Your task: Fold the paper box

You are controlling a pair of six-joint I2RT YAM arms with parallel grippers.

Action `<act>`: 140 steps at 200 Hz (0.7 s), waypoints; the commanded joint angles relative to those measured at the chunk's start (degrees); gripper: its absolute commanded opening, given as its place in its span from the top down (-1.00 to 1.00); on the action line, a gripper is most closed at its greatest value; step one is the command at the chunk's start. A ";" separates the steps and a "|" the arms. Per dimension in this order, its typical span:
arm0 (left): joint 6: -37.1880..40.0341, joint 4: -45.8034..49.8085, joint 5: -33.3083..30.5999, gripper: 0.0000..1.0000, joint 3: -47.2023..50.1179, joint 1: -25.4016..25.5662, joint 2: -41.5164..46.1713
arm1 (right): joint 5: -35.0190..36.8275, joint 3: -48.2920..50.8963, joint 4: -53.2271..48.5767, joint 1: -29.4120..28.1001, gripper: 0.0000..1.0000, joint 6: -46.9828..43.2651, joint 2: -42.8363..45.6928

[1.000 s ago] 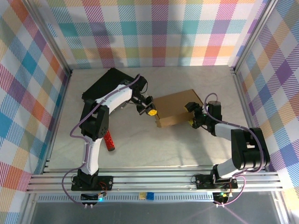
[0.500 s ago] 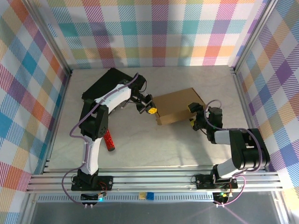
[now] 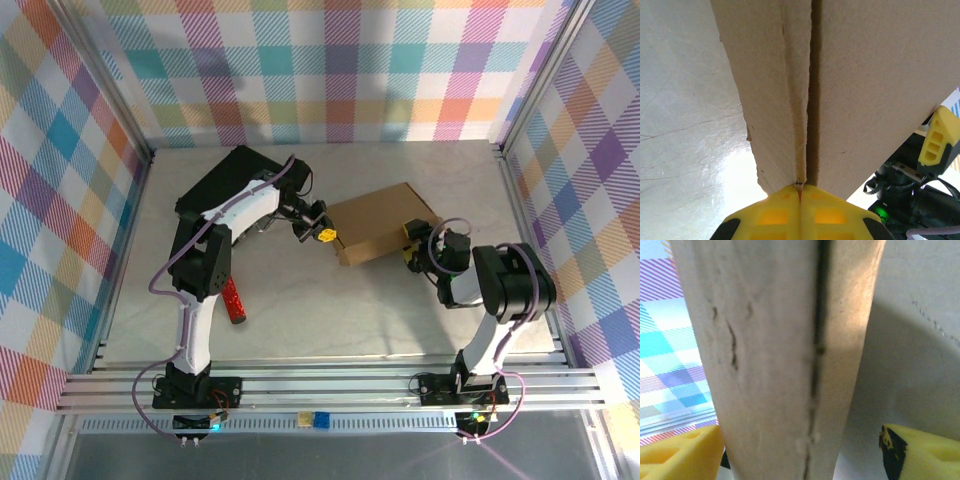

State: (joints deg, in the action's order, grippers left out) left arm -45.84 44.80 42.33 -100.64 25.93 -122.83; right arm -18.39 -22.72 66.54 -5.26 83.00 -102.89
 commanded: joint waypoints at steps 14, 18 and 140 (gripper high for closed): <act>-4.30 1.25 3.46 1.00 -0.35 -0.80 0.83 | 2.78 -2.81 4.93 -1.23 -0.44 2.34 -1.40; -4.26 1.26 3.46 1.00 -0.30 -0.88 0.87 | 2.95 -3.19 4.38 -1.45 -0.42 2.34 -1.27; -3.05 4.16 -1.23 -0.01 -2.96 -1.41 6.01 | 8.69 -14.40 -40.00 -4.50 0.10 -4.38 14.95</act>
State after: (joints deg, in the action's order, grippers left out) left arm -46.06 45.23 41.80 -102.17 25.19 -122.41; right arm -11.77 -33.67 41.01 -9.19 82.54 -91.13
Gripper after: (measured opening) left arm 0.492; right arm 0.468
